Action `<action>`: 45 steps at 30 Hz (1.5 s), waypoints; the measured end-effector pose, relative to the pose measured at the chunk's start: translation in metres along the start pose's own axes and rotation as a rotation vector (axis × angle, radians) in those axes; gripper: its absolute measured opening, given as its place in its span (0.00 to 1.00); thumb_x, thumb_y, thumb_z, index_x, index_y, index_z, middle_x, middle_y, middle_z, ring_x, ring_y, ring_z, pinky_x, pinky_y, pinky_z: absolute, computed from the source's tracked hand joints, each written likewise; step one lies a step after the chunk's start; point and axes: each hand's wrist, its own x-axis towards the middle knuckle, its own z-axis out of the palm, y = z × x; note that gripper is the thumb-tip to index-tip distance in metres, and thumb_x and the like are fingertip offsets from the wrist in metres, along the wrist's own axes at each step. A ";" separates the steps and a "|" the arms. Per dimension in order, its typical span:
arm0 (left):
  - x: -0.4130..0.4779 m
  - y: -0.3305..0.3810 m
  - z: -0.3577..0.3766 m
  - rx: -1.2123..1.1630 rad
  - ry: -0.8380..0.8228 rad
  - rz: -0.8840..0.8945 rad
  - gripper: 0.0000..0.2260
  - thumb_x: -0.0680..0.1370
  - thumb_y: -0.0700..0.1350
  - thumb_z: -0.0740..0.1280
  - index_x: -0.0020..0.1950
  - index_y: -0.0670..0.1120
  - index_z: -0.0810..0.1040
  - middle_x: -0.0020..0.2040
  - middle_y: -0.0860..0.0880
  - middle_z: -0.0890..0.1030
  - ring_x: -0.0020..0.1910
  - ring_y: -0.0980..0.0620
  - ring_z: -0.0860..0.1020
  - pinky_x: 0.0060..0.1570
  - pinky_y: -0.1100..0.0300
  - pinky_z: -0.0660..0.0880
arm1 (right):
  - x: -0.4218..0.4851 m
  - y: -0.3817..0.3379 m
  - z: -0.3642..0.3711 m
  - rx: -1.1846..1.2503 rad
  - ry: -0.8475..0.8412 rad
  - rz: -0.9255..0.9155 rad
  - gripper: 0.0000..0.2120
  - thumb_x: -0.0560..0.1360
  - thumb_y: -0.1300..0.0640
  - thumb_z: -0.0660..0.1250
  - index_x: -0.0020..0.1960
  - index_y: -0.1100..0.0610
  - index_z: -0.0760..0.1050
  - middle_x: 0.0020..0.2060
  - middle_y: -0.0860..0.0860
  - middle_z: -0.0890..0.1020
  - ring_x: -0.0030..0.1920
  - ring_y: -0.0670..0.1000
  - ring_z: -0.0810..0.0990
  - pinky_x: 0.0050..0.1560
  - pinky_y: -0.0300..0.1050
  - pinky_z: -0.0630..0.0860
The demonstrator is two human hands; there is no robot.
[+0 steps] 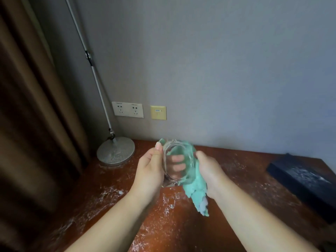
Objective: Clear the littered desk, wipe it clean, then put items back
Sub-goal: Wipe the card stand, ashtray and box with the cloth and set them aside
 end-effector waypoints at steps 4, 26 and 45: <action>0.009 0.001 0.003 0.106 0.162 0.068 0.20 0.82 0.52 0.52 0.43 0.39 0.75 0.36 0.47 0.83 0.33 0.55 0.81 0.28 0.68 0.74 | -0.008 -0.006 0.007 0.400 -0.211 0.177 0.13 0.78 0.53 0.59 0.43 0.60 0.78 0.33 0.55 0.81 0.33 0.52 0.80 0.34 0.42 0.76; 0.018 -0.007 -0.012 -0.659 -0.321 -0.611 0.20 0.68 0.59 0.60 0.47 0.44 0.75 0.50 0.41 0.76 0.44 0.43 0.76 0.49 0.53 0.71 | -0.001 0.018 -0.027 -1.112 0.344 -1.307 0.15 0.67 0.46 0.62 0.32 0.54 0.80 0.35 0.50 0.77 0.37 0.50 0.73 0.26 0.37 0.69; 0.002 -0.027 0.014 -0.772 -0.283 -0.471 0.15 0.66 0.51 0.60 0.42 0.43 0.79 0.41 0.45 0.78 0.38 0.46 0.78 0.46 0.55 0.70 | -0.026 0.002 0.012 -1.147 0.357 -0.693 0.15 0.78 0.46 0.58 0.57 0.50 0.78 0.48 0.53 0.74 0.44 0.58 0.79 0.38 0.43 0.71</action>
